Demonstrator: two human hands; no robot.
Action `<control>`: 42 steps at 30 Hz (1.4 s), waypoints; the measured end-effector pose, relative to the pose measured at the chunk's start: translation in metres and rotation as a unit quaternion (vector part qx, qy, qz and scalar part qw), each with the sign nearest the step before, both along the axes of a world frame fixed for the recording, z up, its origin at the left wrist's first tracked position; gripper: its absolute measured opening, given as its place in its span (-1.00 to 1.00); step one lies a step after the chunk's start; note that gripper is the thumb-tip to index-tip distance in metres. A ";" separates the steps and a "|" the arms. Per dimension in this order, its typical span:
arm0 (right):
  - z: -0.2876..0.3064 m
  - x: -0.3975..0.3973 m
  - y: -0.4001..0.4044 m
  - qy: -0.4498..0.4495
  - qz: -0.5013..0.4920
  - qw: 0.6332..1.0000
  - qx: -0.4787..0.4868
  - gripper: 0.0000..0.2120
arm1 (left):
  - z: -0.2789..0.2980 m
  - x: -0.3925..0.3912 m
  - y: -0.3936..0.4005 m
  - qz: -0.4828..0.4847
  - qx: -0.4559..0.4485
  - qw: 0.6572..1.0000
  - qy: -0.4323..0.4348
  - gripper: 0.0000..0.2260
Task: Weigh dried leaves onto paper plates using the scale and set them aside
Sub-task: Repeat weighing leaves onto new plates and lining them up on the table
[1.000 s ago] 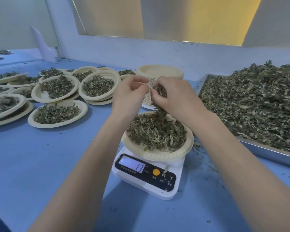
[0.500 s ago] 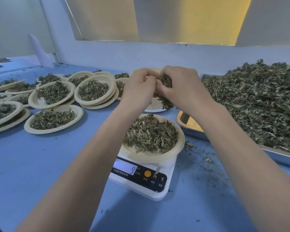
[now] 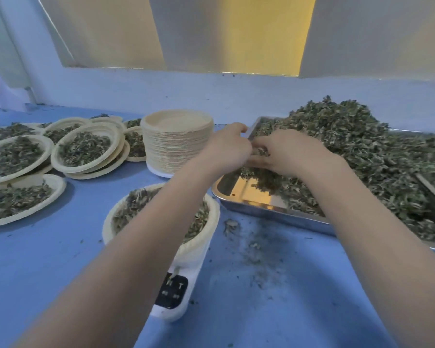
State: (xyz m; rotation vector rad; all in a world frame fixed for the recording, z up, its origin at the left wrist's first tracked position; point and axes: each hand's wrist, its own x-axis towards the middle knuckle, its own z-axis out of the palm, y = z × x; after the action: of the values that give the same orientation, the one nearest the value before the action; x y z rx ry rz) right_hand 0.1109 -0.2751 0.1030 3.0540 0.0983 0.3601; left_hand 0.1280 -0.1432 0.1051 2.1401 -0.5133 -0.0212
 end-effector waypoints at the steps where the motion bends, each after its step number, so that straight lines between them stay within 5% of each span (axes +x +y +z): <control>1: -0.002 -0.001 0.000 0.005 -0.003 1.000 -0.003 -0.53 | -0.001 0.002 0.004 0.006 -0.007 1.000 0.004 -0.60; 10: -0.029 0.004 0.106 -0.053 0.220 0.958 0.178 -0.67 | -0.008 0.003 0.086 0.146 -0.087 0.985 -0.042 -0.74; 15: -0.044 0.007 0.136 -0.015 0.183 0.980 0.073 -0.46 | -0.019 -0.004 0.133 0.194 -0.081 0.977 -0.026 -0.70; 19: -0.053 0.002 0.143 -0.011 0.182 0.983 0.027 -0.48 | -0.028 -0.008 0.146 0.193 -0.092 0.977 -0.010 -0.73; 24: -0.052 0.002 0.150 -0.007 0.231 0.971 0.061 -0.77 | -0.036 -0.012 0.145 0.189 -0.107 0.976 -0.005 -0.72; 28: -0.045 0.007 0.152 0.012 0.229 0.973 0.031 -0.78 | -0.039 -0.014 0.147 0.188 -0.121 0.975 -0.002 -0.72; 36: -0.005 0.005 0.140 -0.067 0.250 0.957 0.130 -0.80 | -0.033 -0.009 0.154 0.270 -0.204 0.941 -0.026 -0.73; 42: 0.008 0.006 0.137 -0.103 0.256 0.952 0.135 -0.82 | -0.027 -0.010 0.144 0.239 -0.197 0.951 -0.013 -0.76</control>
State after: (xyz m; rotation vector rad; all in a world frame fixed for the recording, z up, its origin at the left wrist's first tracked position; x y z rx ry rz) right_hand 0.1170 -0.1382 0.1112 3.1848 0.9116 0.7744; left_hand 0.1176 0.0013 0.0780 1.8174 0.0048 0.3545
